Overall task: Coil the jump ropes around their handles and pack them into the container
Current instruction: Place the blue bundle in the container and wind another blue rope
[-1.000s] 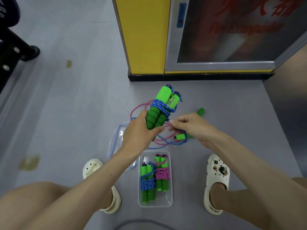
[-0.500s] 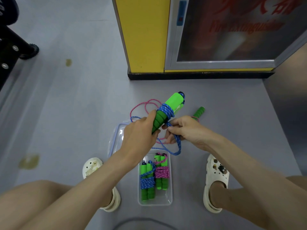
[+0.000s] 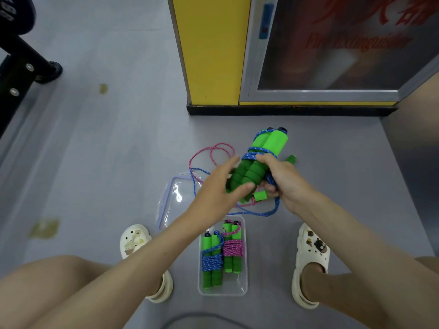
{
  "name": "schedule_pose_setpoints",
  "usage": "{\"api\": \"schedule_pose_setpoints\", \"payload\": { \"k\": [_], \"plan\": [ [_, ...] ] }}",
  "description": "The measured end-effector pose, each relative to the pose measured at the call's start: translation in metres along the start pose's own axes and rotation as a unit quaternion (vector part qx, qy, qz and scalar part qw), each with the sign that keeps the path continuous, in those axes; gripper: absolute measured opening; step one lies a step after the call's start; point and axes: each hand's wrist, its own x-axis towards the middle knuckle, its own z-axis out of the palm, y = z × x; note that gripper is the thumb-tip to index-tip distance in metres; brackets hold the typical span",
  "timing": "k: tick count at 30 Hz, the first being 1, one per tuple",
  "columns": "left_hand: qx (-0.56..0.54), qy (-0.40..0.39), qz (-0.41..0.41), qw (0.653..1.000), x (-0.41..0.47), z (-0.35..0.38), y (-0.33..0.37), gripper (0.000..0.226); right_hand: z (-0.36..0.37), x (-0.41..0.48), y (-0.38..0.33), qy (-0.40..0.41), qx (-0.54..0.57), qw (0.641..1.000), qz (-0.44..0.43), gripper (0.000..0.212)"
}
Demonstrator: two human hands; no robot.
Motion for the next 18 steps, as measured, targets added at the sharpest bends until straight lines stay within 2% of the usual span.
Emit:
{"api": "schedule_pose_setpoints", "payload": {
  "k": [2, 4, 6, 8, 10, 12, 18],
  "plan": [
    [-0.129, 0.001, -0.105, 0.986, 0.002, -0.007, 0.009, 0.061, 0.000, -0.001, -0.002, -0.037, 0.037, 0.999, 0.000, 0.031],
    [-0.222, -0.068, -0.178, 0.956, 0.001, -0.014, 0.015, 0.054, -0.001, -0.002, -0.004, -0.088, 0.069, 0.994, -0.004, 0.029],
    [-0.288, -0.131, -0.198, 0.928, -0.001, -0.016, 0.017, 0.051, -0.001, -0.002, -0.005, -0.118, 0.060, 0.991, -0.009, 0.028],
    [-0.310, -0.116, -0.197, 0.923, -0.001, -0.017, 0.017, 0.041, -0.003, -0.002, -0.004, -0.114, 0.032, 0.993, -0.014, 0.034],
    [-0.290, -0.066, -0.197, 0.934, 0.000, -0.019, 0.016, 0.030, -0.003, -0.002, -0.002, -0.082, -0.018, 0.996, -0.025, 0.045],
    [-0.235, -0.025, -0.190, 0.953, 0.004, -0.021, 0.014, 0.030, -0.004, -0.003, 0.001, -0.044, -0.065, 0.996, -0.038, 0.050],
    [-0.076, 0.064, -0.149, 0.984, 0.009, -0.024, 0.010, 0.031, -0.008, 0.000, 0.002, -0.021, -0.088, 0.994, -0.065, 0.030]
  ]
}}
